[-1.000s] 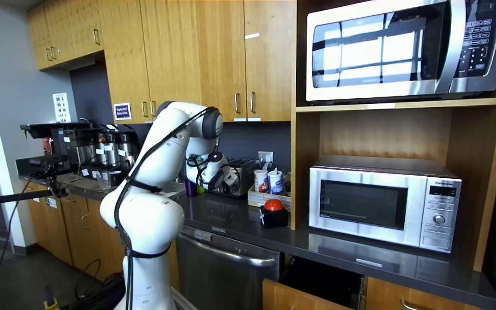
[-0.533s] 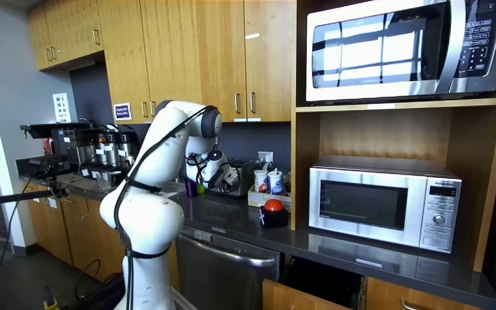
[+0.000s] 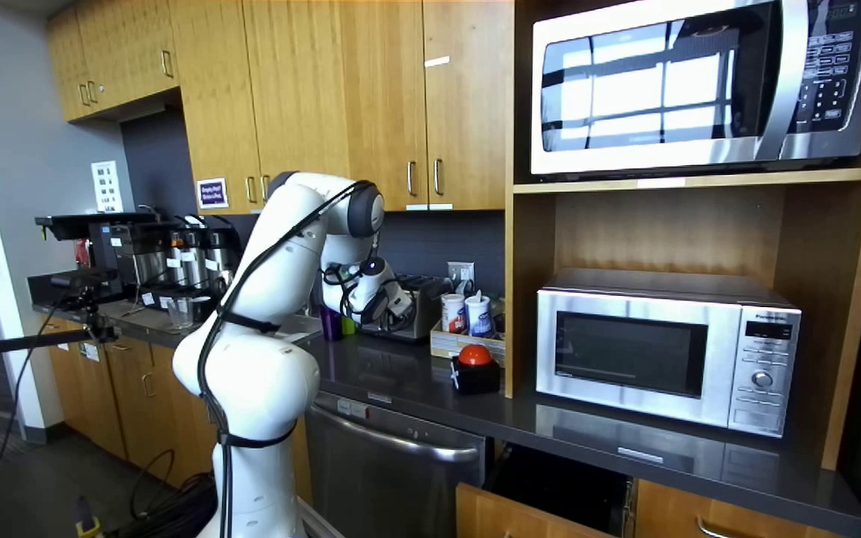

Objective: Turn the circular knob on the silver toaster a little to the right

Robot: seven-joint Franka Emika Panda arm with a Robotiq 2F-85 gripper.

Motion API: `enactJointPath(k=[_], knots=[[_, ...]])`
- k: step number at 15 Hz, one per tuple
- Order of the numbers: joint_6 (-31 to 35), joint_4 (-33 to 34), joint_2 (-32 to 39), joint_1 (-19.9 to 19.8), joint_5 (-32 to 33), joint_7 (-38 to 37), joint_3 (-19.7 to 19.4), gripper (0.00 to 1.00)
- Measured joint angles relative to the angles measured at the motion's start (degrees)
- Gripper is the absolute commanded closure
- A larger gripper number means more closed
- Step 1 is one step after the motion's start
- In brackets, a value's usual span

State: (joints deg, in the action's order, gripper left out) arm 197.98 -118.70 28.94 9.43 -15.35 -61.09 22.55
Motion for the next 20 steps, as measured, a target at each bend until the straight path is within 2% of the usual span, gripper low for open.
enactJointPath(k=[1,2,4,6,12,14,20], knots=[[0.0,0.0,0.0,0.0,0.1,-0.4,0.0,0.94],[0.0,0.0,-0.1,0.0,0.3,-0.8,0.1,0.55],[0.0,-0.1,-0.1,-0.1,0.7,-1.6,0.1,0.56],[0.0,-0.1,-0.1,-0.3,1.2,-2.1,0.2,0.46],[-0.1,-0.5,1.0,-1.4,3.7,-2.4,0.2,0.05],[-0.1,-0.6,1.5,-1.4,4.0,-2.4,0.1,0.0],[-0.2,-0.4,2.5,-1.9,5.9,-1.4,-0.1,0.0]])
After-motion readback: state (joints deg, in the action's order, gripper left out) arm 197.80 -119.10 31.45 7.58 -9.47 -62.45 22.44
